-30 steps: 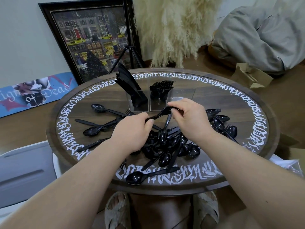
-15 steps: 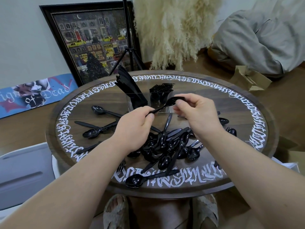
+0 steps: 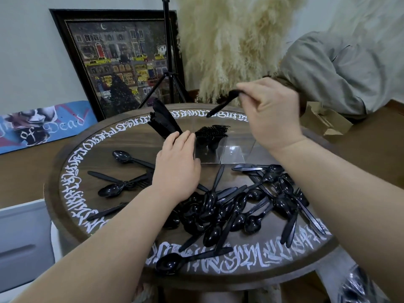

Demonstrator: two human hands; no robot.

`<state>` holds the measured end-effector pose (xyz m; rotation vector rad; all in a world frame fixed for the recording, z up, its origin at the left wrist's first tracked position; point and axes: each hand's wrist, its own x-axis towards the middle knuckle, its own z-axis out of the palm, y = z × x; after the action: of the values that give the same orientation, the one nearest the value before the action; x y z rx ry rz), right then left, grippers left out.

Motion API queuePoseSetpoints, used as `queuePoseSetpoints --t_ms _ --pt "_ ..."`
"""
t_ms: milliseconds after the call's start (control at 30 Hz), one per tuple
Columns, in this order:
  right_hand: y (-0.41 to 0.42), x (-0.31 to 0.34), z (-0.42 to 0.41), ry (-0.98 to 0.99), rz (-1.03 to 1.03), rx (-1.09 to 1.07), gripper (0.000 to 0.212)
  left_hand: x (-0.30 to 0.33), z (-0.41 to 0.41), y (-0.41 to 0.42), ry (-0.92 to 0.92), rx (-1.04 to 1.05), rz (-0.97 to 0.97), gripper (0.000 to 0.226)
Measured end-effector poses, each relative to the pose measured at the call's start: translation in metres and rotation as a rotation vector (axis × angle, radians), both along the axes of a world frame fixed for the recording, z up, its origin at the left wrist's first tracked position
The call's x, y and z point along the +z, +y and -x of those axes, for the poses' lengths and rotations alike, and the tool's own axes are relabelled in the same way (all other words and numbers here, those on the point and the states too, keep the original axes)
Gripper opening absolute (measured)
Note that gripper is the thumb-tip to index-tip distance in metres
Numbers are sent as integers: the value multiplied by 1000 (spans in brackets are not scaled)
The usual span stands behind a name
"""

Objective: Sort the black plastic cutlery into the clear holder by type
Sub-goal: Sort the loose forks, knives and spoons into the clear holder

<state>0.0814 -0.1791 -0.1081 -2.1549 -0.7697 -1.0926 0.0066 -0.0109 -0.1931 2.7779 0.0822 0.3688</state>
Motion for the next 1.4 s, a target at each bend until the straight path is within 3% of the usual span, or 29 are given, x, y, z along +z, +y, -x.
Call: queuePoseSetpoints --t_ms 133,333,467,633,833,1100,1233,1400 --pt "17 -21 -17 107 130 33 21 -4 -2 -2 30 -1 -40 58" --pt "29 -23 -19 463 493 48 32 -6 -3 -4 20 2 -48 58" --pt "26 -22 -16 672 615 110 45 -7 -2 -2 33 -5 -57 60" --pt "22 -38 -15 704 790 110 65 -8 -1 -1 32 -29 -57 61" --pt "16 -37 -7 579 714 100 71 -9 1 2 -5 -78 -34 60" --pt "2 -49 38 252 214 69 42 -4 26 32 -121 -68 -10 48" --pt "9 -73 56 428 230 41 29 -10 41 68 -61 57 -55 44" --pt "33 -89 62 662 442 85 33 -24 62 116 76 193 -101 43"
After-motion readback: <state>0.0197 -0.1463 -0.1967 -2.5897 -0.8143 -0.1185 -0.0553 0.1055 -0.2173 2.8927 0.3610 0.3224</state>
